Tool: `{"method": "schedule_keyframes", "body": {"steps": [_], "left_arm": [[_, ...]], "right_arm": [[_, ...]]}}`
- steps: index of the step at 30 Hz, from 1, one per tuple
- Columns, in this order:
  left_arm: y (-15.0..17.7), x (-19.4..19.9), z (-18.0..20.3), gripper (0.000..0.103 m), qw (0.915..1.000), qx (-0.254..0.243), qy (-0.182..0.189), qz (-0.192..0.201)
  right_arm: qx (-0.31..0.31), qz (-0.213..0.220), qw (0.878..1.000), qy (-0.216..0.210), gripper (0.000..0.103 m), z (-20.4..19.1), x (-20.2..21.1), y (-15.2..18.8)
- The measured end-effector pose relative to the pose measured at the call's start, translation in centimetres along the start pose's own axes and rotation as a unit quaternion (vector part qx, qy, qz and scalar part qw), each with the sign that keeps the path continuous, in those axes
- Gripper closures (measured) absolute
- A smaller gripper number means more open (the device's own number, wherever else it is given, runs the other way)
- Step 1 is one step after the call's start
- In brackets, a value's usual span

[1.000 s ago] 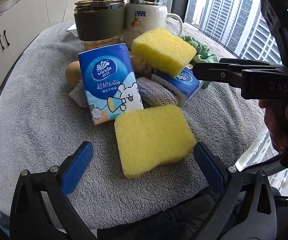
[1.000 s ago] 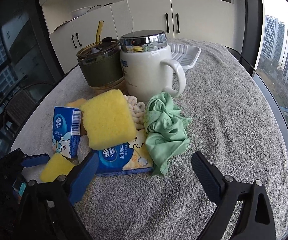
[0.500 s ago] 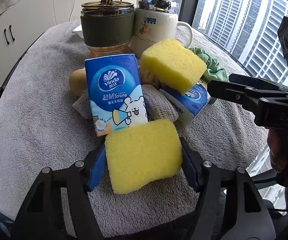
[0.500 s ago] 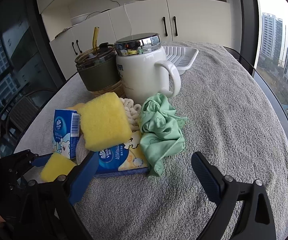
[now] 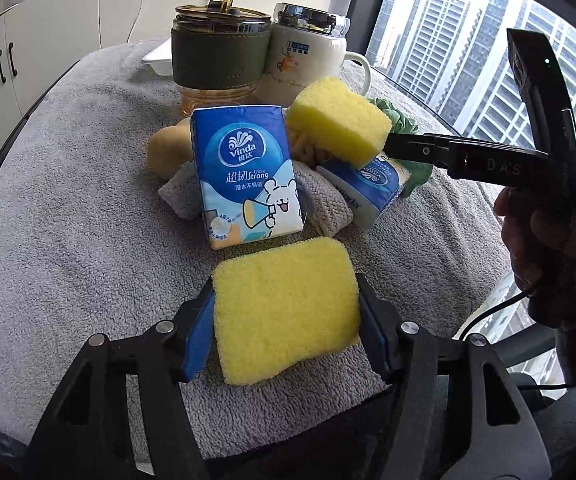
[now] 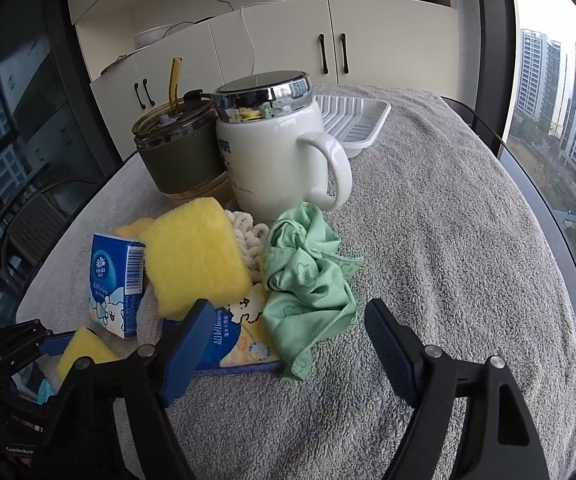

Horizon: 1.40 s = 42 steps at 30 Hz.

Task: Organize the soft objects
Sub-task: 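Grasp the yellow sponge with the left tool while the right tool grasps the mint-green cloth, then lift and carry the sponge and cloth in both tools over the white tray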

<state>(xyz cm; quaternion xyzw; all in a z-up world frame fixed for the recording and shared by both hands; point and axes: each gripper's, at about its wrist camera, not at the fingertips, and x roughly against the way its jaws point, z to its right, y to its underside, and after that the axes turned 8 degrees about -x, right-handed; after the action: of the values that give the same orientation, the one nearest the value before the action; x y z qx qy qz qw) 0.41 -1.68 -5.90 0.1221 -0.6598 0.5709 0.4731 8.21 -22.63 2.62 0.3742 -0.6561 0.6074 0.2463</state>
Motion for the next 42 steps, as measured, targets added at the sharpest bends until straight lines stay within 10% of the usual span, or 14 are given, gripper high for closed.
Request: {"method": "schedule_keyframes", "body": {"steps": [9,21,42], "left_arm": [[0.1,-0.2,0.1,0.042,0.9999,-0.005,0.009,0.002],[0.3,0.2,-0.1,0.043,0.9999,0.004,0.008,0.009],[-0.5,6.0,-3.5,0.045,0.9956,0.033,-0.049,0.074]], "right_arm": [[-0.014,-0.028,0.999,0.013,0.033,1.0,-2.1,-1.1],[-0.042,-0.014,0.999,-0.016,0.072,2.0,-1.3,-1.2],[0.004,-0.031,0.999,-0.006,0.074,1.4,3.1,0.8]]}}
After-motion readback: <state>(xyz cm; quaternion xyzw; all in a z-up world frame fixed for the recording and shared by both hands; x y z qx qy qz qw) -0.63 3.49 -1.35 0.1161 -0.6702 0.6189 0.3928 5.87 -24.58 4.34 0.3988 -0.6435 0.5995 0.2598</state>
